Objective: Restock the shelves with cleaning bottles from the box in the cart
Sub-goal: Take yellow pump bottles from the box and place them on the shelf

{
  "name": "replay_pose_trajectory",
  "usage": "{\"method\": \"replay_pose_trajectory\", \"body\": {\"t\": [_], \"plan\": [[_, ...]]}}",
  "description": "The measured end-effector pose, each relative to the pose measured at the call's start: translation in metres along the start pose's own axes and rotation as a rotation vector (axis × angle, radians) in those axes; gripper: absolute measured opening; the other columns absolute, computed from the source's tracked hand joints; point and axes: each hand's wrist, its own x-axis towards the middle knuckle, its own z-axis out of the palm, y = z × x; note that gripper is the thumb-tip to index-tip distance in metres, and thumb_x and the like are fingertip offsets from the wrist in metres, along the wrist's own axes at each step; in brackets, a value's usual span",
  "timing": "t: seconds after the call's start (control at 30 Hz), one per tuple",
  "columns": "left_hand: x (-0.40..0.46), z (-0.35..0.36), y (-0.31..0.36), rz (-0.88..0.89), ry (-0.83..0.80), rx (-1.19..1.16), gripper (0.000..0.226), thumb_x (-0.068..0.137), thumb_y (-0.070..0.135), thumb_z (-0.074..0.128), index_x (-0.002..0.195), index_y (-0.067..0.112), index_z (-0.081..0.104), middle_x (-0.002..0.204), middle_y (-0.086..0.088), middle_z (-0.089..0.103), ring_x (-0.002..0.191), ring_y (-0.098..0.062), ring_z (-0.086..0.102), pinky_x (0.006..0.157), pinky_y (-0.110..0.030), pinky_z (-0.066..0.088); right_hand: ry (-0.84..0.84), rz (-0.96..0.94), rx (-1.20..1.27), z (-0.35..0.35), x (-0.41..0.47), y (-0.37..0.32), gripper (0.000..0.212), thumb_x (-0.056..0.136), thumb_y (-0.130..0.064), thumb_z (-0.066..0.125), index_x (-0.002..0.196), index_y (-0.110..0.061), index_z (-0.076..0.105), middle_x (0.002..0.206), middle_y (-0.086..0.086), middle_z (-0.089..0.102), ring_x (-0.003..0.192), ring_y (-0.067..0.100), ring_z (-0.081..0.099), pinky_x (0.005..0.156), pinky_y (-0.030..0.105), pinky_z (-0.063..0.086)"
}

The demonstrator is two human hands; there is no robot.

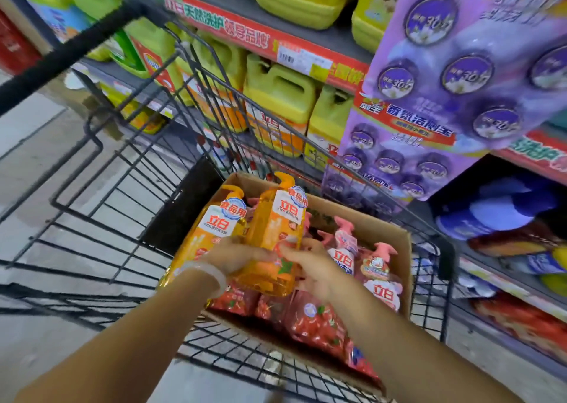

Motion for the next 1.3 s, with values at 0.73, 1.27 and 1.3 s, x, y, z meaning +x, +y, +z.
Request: {"method": "replay_pose_trajectory", "body": {"t": [0.73,1.27,1.3], "plan": [[-0.286,0.325,0.046,0.81,-0.542,0.333,0.05,0.061,-0.007,0.076,0.107,0.009,0.063,0.089,0.002,0.075,0.078,-0.01,0.071,0.07,-0.023,0.057,0.342,-0.904,-0.033,-0.289,-0.361,0.015,0.087,0.058,0.003,0.084,0.132,-0.019,0.045,0.113,0.008,0.066,0.098,0.021,0.066,0.086,0.038,0.055],[-0.467,0.663,0.097,1.281,-0.886,0.622,0.06,0.056,0.005,0.087,0.112,0.006,0.065,0.098,-0.005,0.073,0.08,-0.012,0.069,0.073,-0.024,0.056,0.728,-1.193,0.114,-0.542,-0.619,0.05,0.062,0.075,0.011,0.068,0.121,-0.025,0.047,0.088,0.001,0.066,0.072,0.016,0.066,0.05,0.025,0.053],[-0.477,0.683,0.107,1.317,-0.884,0.621,0.056,0.058,0.004,0.086,0.11,0.006,0.066,0.098,-0.007,0.073,0.081,-0.014,0.068,0.076,-0.026,0.056,0.753,-1.21,0.115,-0.557,-0.631,0.044,0.062,0.076,0.011,0.067,0.123,-0.024,0.046,0.085,0.001,0.065,0.067,0.014,0.066,0.049,0.024,0.053]]}}
